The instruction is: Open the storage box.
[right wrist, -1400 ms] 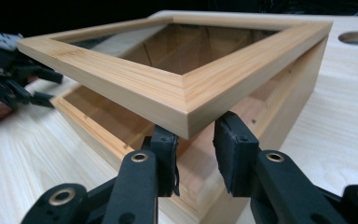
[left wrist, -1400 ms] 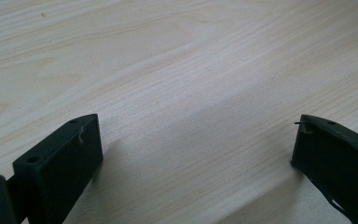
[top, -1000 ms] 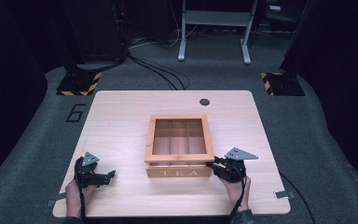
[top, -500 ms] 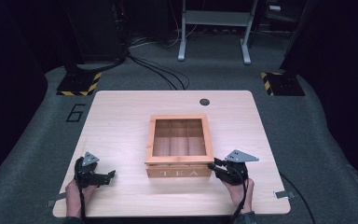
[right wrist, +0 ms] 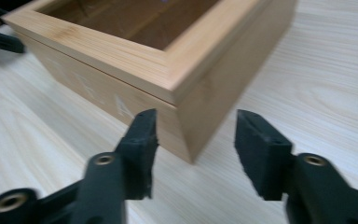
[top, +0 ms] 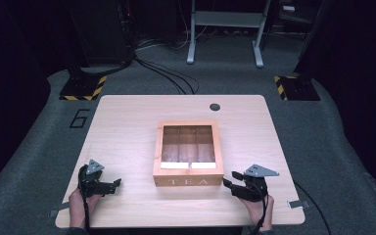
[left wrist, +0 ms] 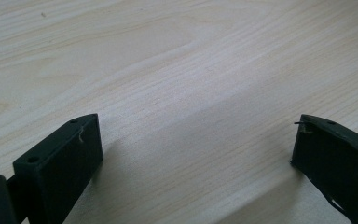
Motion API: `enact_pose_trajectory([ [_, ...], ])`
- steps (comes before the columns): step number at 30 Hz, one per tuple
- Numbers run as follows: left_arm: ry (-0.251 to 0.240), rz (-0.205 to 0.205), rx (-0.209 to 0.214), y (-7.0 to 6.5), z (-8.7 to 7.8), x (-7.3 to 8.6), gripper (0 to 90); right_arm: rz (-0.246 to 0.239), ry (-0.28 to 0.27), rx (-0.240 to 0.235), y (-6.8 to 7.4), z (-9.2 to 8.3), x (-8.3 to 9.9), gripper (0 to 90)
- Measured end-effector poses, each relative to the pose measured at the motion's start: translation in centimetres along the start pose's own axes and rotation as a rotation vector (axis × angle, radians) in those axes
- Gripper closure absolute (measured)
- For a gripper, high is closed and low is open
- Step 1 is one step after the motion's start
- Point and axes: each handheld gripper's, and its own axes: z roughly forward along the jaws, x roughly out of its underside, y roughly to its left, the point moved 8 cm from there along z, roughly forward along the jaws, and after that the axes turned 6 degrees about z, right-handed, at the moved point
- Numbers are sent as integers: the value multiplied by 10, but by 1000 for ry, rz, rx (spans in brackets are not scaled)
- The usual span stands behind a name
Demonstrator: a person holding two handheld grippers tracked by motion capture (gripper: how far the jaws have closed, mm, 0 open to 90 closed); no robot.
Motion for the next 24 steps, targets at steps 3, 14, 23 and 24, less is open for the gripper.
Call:
enact_pose_trajectory([
  [3, -1, -1, -2, 0, 0, 0, 15, 3, 9, 46, -12, -9, 5, 319],
  [14, 0, -2, -1, 0, 0, 0, 14, 75, 77, 219, -80, -31, 32, 151],
  [23, 0, -2, 0, 0, 0, 0, 14, 67, 100, 253, -100, -16, 47, 127],
  [24, -12, 0, -8, 0, 1, -1, 14, 54, 89, 279, -103, -16, 47, 136],
])
